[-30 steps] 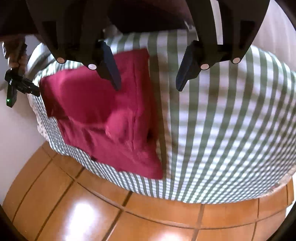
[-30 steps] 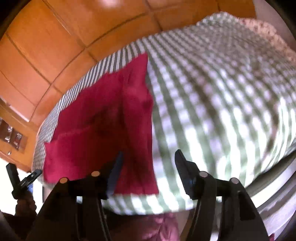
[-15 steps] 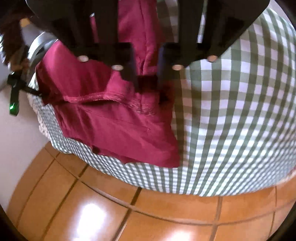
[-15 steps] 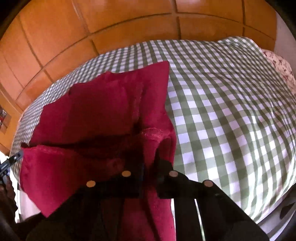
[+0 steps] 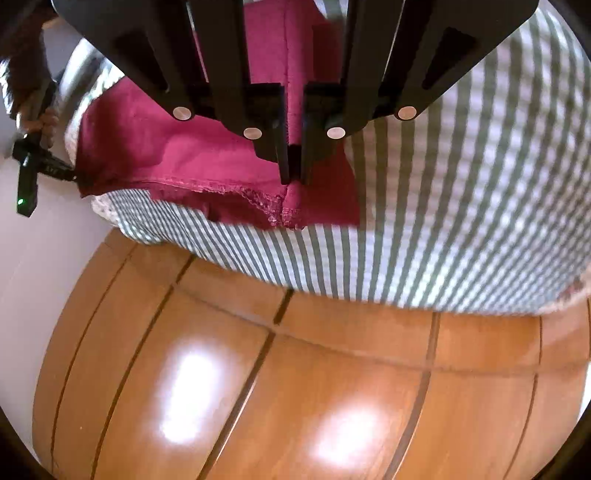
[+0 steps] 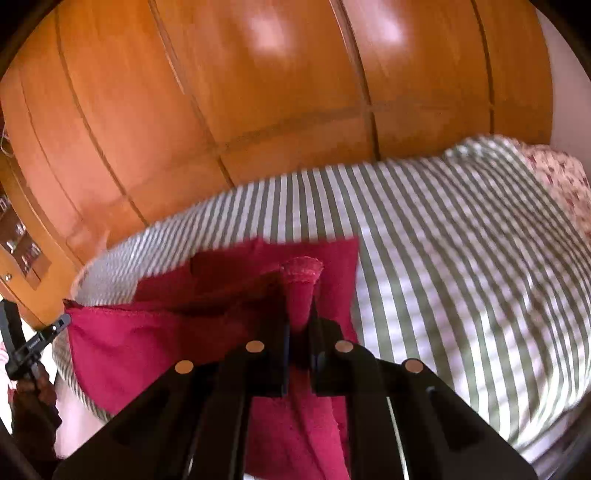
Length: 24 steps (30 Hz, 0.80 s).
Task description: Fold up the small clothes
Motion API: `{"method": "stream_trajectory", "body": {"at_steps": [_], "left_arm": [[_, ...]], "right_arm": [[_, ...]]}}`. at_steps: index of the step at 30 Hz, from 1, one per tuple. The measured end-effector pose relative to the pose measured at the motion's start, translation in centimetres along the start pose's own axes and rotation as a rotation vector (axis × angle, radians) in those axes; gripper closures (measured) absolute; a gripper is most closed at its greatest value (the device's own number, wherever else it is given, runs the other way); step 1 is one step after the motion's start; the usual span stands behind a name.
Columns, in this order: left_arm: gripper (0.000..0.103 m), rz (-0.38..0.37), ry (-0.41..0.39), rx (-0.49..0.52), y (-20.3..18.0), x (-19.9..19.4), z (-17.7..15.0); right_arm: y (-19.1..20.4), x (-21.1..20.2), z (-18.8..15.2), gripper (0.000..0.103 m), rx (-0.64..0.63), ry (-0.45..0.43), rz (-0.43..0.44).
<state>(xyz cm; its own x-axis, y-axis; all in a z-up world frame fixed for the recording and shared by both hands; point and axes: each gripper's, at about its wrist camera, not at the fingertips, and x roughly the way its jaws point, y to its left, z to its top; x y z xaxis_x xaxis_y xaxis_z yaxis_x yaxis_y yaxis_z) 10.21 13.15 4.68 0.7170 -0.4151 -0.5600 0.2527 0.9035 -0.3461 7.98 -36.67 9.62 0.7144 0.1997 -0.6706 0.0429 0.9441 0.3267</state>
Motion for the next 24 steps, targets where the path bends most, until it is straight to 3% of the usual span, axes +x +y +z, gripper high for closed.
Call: {"method": "stream_trajectory", "body": {"at_steps": [4,9,16,18,19,20,22,23,24], "left_arm": [[0.099,0.042,-0.008,0.004,0.4,3.5,3.0],[0.099,0.117,0.044,-0.008,1.6,9.5,5.8],[0.099,0.258,0.212,-0.019,3.5,18.0,5.0],[0.099,0.286,0.259,-0.022,4.1,19.3,4.2],[0.099,0.290,0.270,-0.024,4.0,19.3,4.0],[0.094,0.310,0.255,-0.018,3.8,18.9,4.0],[0.076,0.359,0.210,0.003,2.7,17.2,4.2],[0.071,0.355,0.180,-0.001,2.2,16.3,4.2],[0.059,0.330,0.135,-0.005,1.4,15.1,4.1]], "right_arm": [[-0.9,4.7,3.9,0.096,0.044,-0.002,-0.024],[-2.1,11.6,6.7,0.097,0.082,0.046,-0.085],[-4.1,20.3,5.0,0.096,0.106,0.189,-0.183],[-4.7,20.6,4.2,0.087,0.117,0.192,-0.198],[-4.9,19.8,4.2,0.070,0.124,0.172,-0.198],[-4.8,18.9,4.1,0.055,0.128,0.149,-0.194],[-4.1,16.5,4.1,0.050,0.113,0.084,-0.184],[-3.4,14.9,4.0,0.046,0.098,0.049,-0.159],[-2.4,13.5,3.7,0.043,0.085,0.028,-0.125]]}}
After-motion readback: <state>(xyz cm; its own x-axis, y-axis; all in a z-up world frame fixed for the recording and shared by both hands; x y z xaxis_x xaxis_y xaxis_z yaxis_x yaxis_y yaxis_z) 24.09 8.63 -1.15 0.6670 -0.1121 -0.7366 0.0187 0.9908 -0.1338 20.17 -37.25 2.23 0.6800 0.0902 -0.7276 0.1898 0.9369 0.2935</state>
